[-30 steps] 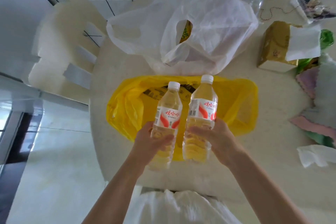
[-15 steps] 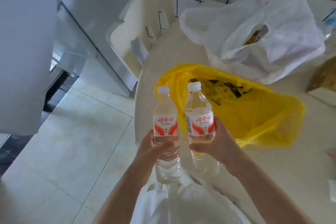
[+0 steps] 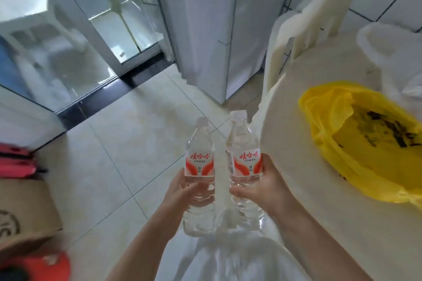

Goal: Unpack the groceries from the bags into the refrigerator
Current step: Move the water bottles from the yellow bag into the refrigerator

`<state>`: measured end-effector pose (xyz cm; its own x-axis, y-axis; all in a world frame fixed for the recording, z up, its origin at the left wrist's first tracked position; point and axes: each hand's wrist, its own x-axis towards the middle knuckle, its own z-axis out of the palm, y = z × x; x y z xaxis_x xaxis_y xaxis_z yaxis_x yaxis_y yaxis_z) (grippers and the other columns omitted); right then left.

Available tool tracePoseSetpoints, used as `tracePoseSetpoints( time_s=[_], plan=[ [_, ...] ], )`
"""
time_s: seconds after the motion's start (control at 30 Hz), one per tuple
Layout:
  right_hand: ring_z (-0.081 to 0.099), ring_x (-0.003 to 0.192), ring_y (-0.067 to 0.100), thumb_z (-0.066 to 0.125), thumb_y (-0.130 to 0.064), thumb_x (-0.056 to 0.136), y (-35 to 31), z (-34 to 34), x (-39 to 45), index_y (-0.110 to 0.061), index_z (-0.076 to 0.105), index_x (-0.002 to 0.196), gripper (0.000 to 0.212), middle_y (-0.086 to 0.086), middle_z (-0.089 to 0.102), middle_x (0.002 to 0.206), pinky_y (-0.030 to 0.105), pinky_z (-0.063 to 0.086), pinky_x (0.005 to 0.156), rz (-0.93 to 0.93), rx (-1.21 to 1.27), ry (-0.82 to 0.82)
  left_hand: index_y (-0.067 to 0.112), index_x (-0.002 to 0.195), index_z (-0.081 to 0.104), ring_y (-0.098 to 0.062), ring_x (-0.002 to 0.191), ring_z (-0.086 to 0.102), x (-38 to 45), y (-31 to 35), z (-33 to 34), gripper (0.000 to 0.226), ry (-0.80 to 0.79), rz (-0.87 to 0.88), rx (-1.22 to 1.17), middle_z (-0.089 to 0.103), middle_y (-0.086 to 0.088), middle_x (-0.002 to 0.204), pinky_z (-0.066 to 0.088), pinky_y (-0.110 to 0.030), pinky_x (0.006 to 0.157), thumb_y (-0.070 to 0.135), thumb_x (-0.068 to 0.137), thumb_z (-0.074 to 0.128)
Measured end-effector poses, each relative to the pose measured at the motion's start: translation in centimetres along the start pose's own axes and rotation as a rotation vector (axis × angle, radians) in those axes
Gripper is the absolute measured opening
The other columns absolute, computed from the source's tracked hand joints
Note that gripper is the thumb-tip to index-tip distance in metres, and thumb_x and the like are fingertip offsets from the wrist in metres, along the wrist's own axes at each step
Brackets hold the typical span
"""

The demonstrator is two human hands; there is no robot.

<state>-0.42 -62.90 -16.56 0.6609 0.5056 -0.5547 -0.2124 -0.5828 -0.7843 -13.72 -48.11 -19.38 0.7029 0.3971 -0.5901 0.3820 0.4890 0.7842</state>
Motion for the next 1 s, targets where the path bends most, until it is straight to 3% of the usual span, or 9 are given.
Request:
tracePoseSetpoints(
  time_s=[0.1, 0.2, 0.37, 0.5, 0.63, 0.77, 1.0],
  plan=[
    [0.066, 0.088, 0.005, 0.088, -0.016, 0.056, -1.5, 5.1, -0.3, -0.031, 0.045, 0.114, 0.074, -0.008, 0.066, 0.098, 0.021, 0.051, 0.076, -0.017, -0.013, -0.095, 0.010, 0.121, 0.059, -0.036, 0.097, 0.069, -2.1, -1.0, -5.0, 0.067, 0.082, -0.005, -0.052, 0.069, -0.018, 0.111, 0.057, -0.033, 0.074, 0.033, 0.061, 0.079],
    [0.065, 0.092, 0.006, 0.089, -0.014, 0.058, -3.1, 9.6, -0.2, -0.027, 0.043, 0.119, 0.077, -0.008, 0.064, 0.104, 0.022, 0.052, 0.080, -0.039, -0.054, -0.179, 0.014, 0.117, 0.061, -0.029, 0.092, 0.072, -3.7, -1.2, -9.0, 0.062, 0.191, -0.016, -0.077, 0.073, -0.013, 0.105, 0.057, -0.026, 0.068, 0.032, 0.061, 0.082],
    [0.063, 0.090, 0.004, 0.088, -0.012, 0.058, -5.7, 14.9, 0.9, -0.026, 0.044, 0.118, 0.076, -0.007, 0.062, 0.104, 0.017, 0.047, 0.072, -0.066, -0.112, -0.296, 0.017, 0.109, 0.063, -0.024, 0.085, 0.073, -5.2, -1.0, -13.4, 0.071, 0.369, -0.011, -0.136, 0.075, -0.006, 0.092, 0.056, -0.031, 0.069, 0.044, 0.047, 0.086],
    [0.064, 0.087, 0.002, 0.088, -0.013, 0.057, -7.7, 17.6, 2.8, -0.026, 0.045, 0.118, 0.076, -0.008, 0.063, 0.102, 0.016, 0.047, 0.070, -0.076, -0.153, -0.358, 0.017, 0.108, 0.062, -0.023, 0.082, 0.074, -4.7, -0.5, -15.9, 0.060, 0.462, -0.009, -0.243, 0.075, -0.006, 0.089, 0.057, -0.030, 0.065, 0.033, 0.056, 0.086],
    [0.065, 0.086, 0.003, 0.088, -0.011, 0.057, -10.3, 19.7, 5.7, -0.028, 0.046, 0.117, 0.075, -0.007, 0.064, 0.102, 0.015, 0.047, 0.068, -0.079, -0.183, -0.399, 0.012, 0.110, 0.061, -0.028, 0.085, 0.073, -3.0, 0.8, -18.1, 0.062, 0.548, -0.028, -0.314, 0.074, -0.011, 0.093, 0.057, -0.032, 0.067, 0.031, 0.056, 0.085],
    [0.065, 0.083, 0.001, 0.087, -0.008, 0.059, -13.8, 21.3, 9.3, -0.028, 0.045, 0.116, 0.073, -0.007, 0.064, 0.101, 0.013, 0.047, 0.065, -0.095, -0.202, -0.444, 0.017, 0.109, 0.061, -0.025, 0.083, 0.073, -0.6, 3.7, -20.2, 0.064, 0.605, -0.022, -0.327, 0.074, -0.009, 0.094, 0.056, -0.025, 0.061, 0.030, 0.054, 0.092],
    [0.064, 0.082, -0.002, 0.086, -0.009, 0.062, -20.7, 23.6, 15.6, -0.029, 0.044, 0.117, 0.073, -0.011, 0.062, 0.099, 0.012, 0.046, 0.064, -0.146, -0.236, -0.489, 0.016, 0.113, 0.061, -0.025, 0.086, 0.072, 4.0, 9.6, -24.1, 0.066, 0.673, 0.038, -0.354, 0.074, -0.008, 0.097, 0.057, -0.032, 0.068, 0.033, 0.053, 0.084]
  ],
)
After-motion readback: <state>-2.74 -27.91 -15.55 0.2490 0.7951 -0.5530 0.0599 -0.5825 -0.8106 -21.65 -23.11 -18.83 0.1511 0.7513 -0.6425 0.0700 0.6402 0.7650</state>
